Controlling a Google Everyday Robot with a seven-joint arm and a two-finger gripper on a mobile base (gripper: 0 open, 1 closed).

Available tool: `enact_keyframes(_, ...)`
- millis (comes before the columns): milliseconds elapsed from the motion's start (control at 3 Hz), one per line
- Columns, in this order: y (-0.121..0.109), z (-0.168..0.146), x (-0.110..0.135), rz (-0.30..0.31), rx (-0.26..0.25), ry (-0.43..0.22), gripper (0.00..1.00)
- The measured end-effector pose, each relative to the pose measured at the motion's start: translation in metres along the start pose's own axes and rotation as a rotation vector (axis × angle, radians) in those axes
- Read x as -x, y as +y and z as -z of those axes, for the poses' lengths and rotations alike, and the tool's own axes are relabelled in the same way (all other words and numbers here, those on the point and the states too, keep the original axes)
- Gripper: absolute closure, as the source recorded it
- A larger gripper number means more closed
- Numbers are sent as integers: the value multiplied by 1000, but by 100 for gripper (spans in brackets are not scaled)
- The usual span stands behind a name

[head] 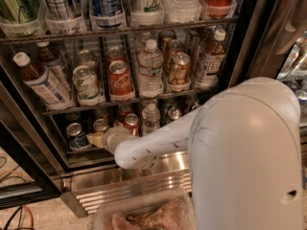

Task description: Pick orange can from bottom shelf of fridge

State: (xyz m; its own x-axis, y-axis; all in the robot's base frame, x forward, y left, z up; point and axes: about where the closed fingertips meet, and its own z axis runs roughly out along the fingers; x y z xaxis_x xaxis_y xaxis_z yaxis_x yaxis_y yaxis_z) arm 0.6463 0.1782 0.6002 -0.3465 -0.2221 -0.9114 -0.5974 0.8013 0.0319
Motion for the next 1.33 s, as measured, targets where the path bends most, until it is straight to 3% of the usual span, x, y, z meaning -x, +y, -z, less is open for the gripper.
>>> enact_keyframes(333, -1, -6, 1, -8, 7, -1, 22)
enact_keyframes(667, 0, -5, 1, -10, 8, -2, 40)
enact_keyframes(1333, 0, -4, 0, -10, 8, -2, 87)
